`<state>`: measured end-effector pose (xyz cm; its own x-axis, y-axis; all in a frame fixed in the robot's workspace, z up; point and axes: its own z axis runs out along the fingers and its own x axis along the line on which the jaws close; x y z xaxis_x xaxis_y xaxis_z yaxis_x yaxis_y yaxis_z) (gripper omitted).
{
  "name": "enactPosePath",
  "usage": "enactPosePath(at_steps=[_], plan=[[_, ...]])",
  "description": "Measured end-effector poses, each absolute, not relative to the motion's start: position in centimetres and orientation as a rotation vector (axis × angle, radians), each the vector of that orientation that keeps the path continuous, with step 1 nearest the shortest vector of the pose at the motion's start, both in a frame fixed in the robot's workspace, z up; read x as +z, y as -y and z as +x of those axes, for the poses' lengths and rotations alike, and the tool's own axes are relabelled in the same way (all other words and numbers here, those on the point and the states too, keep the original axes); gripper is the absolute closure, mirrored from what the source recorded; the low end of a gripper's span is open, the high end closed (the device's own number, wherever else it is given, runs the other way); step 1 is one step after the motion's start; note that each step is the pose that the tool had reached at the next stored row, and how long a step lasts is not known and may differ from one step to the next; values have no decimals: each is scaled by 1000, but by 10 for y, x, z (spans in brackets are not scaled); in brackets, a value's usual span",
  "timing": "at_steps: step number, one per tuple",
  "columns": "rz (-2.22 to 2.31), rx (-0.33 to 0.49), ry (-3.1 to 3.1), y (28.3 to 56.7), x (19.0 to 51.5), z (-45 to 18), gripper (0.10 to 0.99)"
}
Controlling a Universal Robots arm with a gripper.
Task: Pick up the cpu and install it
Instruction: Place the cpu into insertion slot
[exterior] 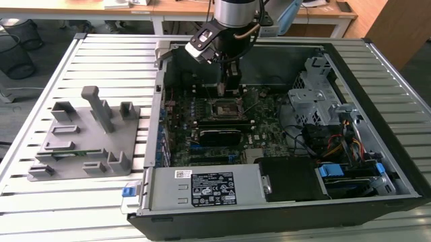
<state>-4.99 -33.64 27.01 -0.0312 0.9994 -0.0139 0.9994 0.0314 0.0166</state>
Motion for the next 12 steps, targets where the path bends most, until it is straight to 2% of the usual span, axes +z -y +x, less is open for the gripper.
enactPosePath(at_steps=[12], plan=[[2171, 4, -2241, 336, 267, -50, 561]])
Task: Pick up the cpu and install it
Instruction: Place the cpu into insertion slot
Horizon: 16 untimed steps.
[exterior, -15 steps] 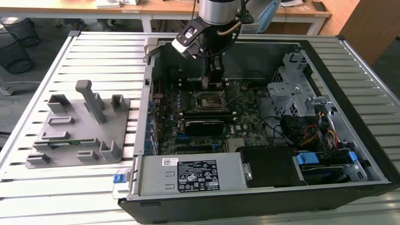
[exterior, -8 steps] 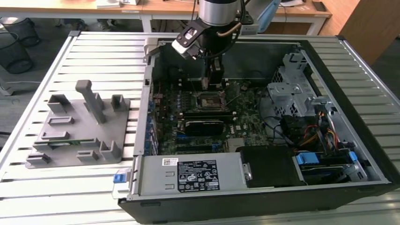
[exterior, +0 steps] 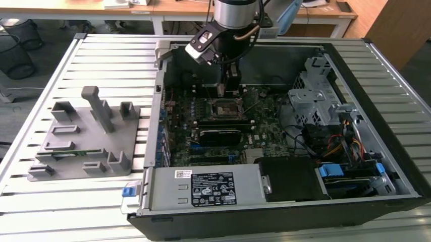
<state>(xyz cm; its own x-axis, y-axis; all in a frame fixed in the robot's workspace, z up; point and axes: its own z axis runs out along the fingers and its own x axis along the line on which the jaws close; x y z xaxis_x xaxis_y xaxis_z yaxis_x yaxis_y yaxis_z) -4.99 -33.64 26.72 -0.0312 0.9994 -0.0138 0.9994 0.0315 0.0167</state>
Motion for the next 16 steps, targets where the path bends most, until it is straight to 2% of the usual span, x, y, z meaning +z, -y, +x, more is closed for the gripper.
enactPosePath(at_steps=[16], plan=[[2171, 4, -2240, 336, 263, -50, 561]])
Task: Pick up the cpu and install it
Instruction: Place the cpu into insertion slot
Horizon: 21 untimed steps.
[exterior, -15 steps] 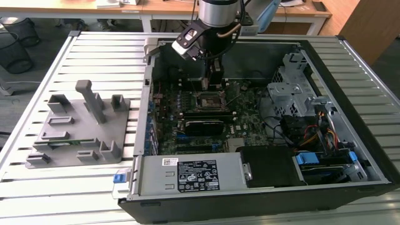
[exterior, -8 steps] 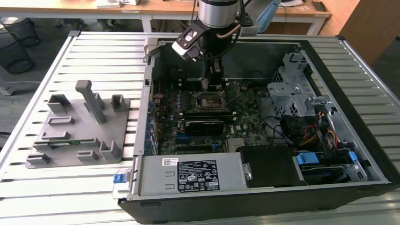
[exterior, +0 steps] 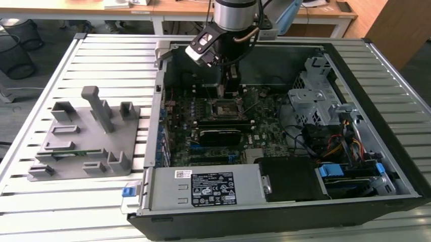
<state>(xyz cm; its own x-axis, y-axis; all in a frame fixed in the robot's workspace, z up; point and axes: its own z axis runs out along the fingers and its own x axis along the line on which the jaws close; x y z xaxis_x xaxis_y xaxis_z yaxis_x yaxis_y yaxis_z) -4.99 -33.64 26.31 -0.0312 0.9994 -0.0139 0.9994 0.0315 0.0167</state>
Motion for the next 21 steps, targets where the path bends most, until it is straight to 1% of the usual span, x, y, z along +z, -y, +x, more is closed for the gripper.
enactPosePath(at_steps=[21], plan=[[2159, 5, -2253, 335, 243, -50, 561]])
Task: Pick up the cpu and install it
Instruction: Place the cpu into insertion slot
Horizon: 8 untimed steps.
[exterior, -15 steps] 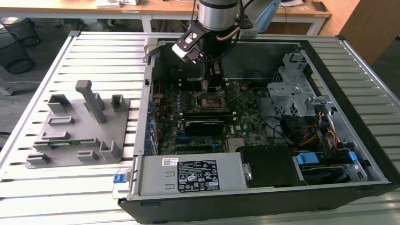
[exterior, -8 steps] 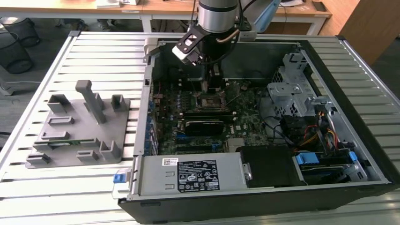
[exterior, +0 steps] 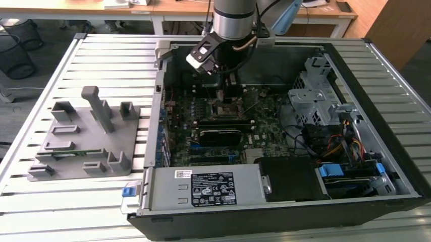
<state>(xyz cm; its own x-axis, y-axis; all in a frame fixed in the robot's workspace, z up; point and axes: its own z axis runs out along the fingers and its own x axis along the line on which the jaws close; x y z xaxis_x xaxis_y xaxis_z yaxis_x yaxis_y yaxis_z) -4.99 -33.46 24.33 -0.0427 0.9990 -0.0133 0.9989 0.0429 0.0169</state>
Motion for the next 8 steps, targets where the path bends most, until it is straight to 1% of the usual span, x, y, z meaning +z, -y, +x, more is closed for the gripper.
enactPosePath(at_steps=[8], plan=[[2159, 6, -2254, 335, 234, -50, 561]])
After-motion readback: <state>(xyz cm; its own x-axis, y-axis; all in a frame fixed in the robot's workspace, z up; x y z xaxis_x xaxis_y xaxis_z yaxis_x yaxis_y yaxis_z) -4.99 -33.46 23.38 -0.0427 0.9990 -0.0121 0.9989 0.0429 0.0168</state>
